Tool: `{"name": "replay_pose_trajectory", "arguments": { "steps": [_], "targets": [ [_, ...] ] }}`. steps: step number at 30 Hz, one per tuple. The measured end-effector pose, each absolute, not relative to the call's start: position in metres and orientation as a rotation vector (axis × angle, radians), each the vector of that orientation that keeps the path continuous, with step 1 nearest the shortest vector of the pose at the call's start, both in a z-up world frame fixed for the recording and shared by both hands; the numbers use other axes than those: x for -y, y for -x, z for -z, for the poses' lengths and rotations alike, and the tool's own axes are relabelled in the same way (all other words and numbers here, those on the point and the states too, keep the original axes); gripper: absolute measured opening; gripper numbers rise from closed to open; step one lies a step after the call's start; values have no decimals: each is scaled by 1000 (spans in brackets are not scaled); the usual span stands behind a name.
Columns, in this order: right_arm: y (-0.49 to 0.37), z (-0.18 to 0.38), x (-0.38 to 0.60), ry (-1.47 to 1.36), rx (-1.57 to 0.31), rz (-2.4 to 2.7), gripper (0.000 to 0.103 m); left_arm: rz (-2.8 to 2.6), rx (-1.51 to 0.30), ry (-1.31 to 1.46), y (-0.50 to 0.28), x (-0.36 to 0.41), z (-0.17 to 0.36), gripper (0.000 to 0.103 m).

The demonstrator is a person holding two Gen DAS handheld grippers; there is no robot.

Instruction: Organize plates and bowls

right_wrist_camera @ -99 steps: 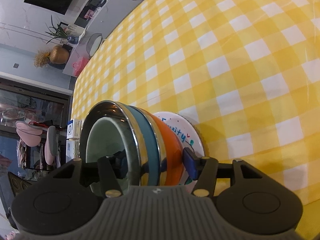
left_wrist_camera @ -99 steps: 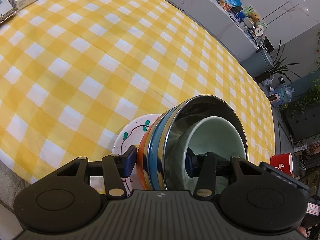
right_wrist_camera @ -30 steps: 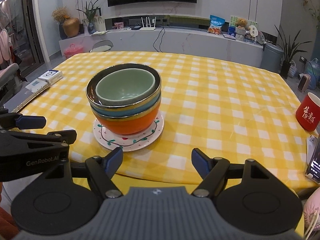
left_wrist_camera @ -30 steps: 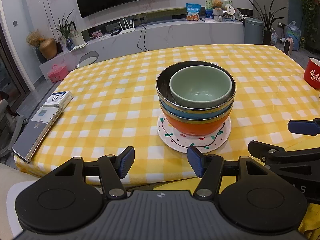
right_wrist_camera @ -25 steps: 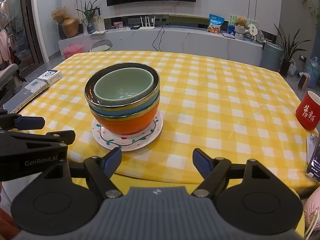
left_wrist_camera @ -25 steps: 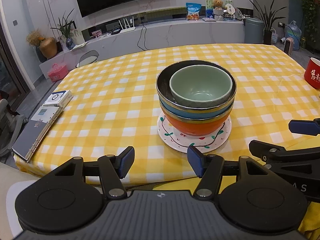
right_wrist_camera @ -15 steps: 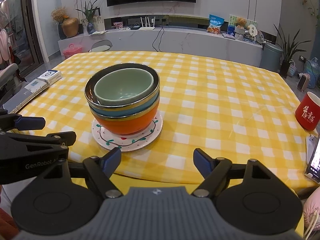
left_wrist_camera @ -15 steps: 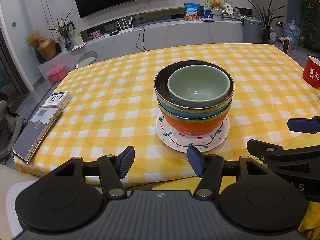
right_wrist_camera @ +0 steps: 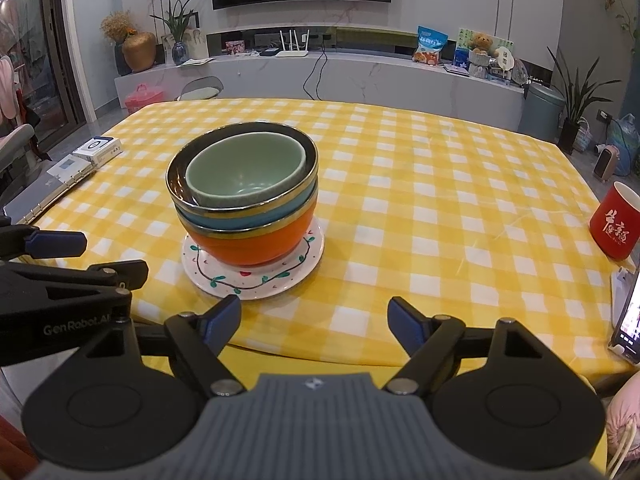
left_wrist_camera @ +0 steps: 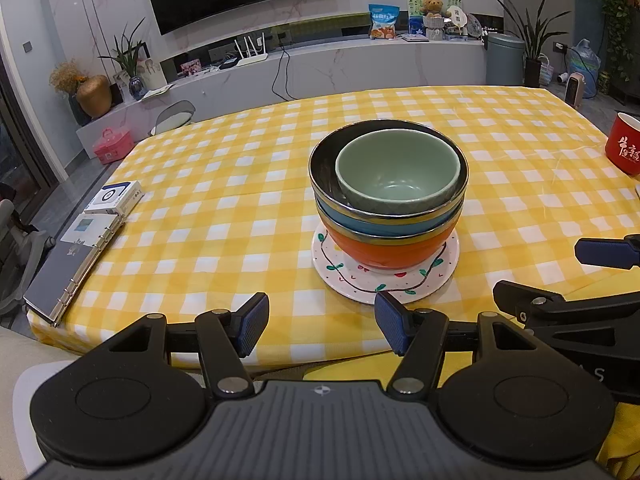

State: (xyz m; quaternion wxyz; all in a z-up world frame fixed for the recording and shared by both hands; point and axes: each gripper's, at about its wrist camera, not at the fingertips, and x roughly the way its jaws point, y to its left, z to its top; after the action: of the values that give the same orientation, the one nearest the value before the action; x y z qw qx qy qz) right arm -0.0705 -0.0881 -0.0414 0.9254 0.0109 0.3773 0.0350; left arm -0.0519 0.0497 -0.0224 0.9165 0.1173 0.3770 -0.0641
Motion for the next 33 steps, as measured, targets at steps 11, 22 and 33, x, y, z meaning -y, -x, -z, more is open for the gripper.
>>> {"name": "replay_pose_trajectory", "arguments": {
  "steps": [11,22,33],
  "targets": [
    [70,41,88,-21,-778,-64,79,132,-776,-241,52,-50,22,72],
    [69,43,89,-21,-781,-60,80,132,-777,-240,52,-50,21,71],
    [69,43,89,-22,-782,-60,80,133,-777,-241,52,-50,21,71]
  ]
}}
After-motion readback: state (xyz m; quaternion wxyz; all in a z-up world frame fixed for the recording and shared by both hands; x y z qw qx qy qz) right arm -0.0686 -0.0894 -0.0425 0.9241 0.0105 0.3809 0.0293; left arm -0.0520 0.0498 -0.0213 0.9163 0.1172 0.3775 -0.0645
